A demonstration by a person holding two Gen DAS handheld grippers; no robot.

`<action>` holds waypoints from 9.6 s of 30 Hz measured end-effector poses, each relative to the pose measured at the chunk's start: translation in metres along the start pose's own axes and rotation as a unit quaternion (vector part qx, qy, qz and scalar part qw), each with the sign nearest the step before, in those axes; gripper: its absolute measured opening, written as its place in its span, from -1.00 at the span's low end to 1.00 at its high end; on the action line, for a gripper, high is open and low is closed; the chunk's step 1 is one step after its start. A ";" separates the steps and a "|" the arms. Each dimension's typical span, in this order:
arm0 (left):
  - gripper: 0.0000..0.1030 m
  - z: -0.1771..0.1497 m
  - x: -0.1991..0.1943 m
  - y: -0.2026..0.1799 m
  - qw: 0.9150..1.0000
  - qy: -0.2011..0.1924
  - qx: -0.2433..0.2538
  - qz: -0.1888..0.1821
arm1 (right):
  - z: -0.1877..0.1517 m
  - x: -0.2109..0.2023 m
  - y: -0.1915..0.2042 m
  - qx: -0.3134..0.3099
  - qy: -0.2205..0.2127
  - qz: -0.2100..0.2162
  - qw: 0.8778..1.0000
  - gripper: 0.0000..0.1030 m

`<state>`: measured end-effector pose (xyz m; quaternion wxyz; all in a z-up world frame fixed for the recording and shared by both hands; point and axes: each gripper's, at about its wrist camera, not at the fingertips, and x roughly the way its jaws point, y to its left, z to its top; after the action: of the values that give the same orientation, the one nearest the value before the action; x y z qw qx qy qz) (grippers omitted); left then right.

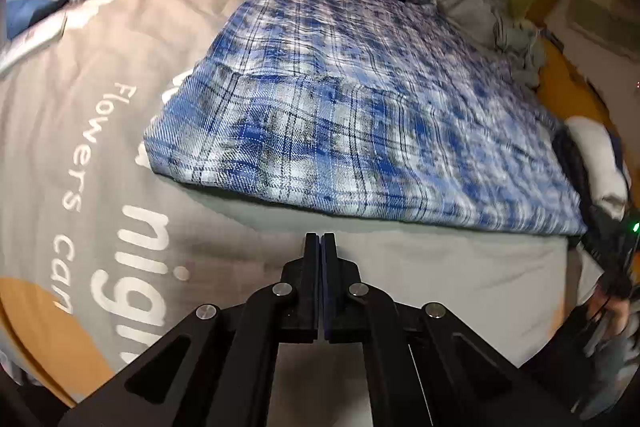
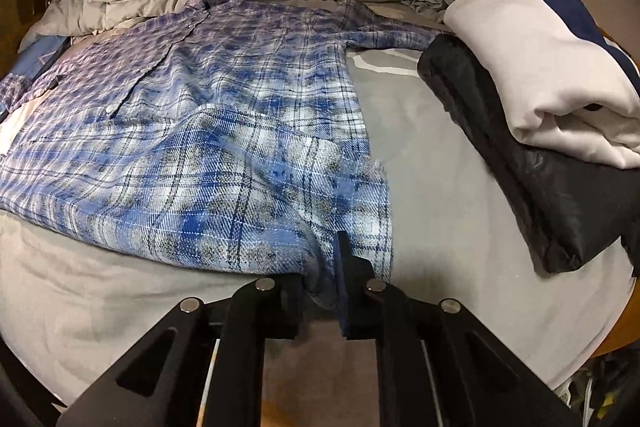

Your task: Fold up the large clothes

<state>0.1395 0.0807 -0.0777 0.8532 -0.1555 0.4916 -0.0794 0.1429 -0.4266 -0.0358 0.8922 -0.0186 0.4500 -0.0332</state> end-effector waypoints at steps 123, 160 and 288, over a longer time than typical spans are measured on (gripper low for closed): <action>-0.91 0.203 0.085 0.033 0.985 -0.105 0.104 0.087 | 0.164 0.128 -0.032 0.050 -0.022 0.039 0.998 -0.86; -0.90 0.087 -0.012 0.054 0.993 -0.087 0.007 0.085 | 0.085 0.036 -0.048 0.117 -0.042 0.057 0.991 -0.95; -0.86 0.291 0.045 0.044 0.979 -0.201 0.025 0.025 | 0.257 0.142 0.182 0.046 -0.088 0.081 0.992 0.85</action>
<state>0.4129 0.1638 0.0070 0.9399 -0.1347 0.3115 -0.0371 0.4417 -0.2554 -0.0087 0.9279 0.0561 0.3679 0.0201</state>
